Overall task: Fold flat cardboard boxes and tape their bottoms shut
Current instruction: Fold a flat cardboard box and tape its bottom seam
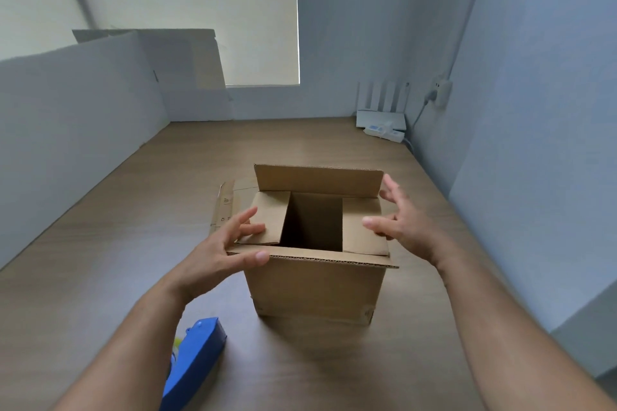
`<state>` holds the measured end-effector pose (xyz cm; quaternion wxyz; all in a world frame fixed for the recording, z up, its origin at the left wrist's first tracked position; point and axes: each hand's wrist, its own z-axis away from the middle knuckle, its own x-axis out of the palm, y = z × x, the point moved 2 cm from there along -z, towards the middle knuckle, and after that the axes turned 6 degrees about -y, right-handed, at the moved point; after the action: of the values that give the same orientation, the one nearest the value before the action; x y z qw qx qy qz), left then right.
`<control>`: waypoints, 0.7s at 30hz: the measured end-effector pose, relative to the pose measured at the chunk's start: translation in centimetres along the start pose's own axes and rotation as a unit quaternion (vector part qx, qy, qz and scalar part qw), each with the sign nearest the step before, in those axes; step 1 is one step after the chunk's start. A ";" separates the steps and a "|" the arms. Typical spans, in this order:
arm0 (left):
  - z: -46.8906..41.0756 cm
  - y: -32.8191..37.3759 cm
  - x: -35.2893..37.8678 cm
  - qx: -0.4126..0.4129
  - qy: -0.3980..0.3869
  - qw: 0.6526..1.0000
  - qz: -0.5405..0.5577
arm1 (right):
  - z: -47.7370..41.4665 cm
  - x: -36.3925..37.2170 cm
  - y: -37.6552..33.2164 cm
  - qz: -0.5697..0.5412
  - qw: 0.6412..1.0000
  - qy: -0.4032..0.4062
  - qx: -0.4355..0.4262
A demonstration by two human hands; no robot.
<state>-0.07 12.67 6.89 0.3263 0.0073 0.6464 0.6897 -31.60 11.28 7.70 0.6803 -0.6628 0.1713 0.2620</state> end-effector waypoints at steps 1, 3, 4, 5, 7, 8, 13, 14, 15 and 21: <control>0.0 -0.1 -0.1 -0.005 -0.011 1.000 -0.001 | -0.2 -0.1 0.1 -0.015 1.000 0.005 0.001; -0.4 0.0 -0.4 -0.001 0.022 1.000 0.005 | -0.6 -0.4 0.1 -0.038 0.999 0.022 0.009; -0.8 0.1 -0.6 0.003 0.069 0.998 0.002 | -0.8 -0.5 0.0 -0.046 0.998 0.030 0.016; -1.3 0.1 -0.8 0.004 0.126 0.992 -0.014 | -1.0 -0.5 -0.1 -0.055 0.998 0.034 0.023; -2.0 0.3 -0.7 -0.006 0.217 0.974 -0.069 | -1.3 -0.4 -0.3 -0.073 0.996 0.032 0.029; -2.5 0.2 -0.5 -0.013 0.239 0.966 -0.096 | -1.5 -0.3 -0.4 -0.079 0.996 0.028 0.026; -4.8 -0.8 -0.1 -0.070 0.276 0.950 -0.128 | -2.3 -0.2 -0.5 -0.086 0.995 0.025 0.032; -5.3 -1.2 -0.2 -0.096 0.276 0.950 -0.112 | -2.4 -0.1 -0.3 -0.076 0.996 0.031 0.039; -5.6 -1.6 -0.1 -0.125 0.270 0.952 -0.075 | -2.6 0.2 0.0 -0.062 0.996 0.043 0.047; -6.4 -3.1 0.8 -0.212 0.157 0.954 0.144 | -3.6 1.5 2.1 -0.103 0.979 0.107 0.142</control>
<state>-2.06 7.25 2.73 0.1117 -0.0775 0.5202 0.8432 -31.25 7.86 4.87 0.7684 -0.5979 0.2091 0.0912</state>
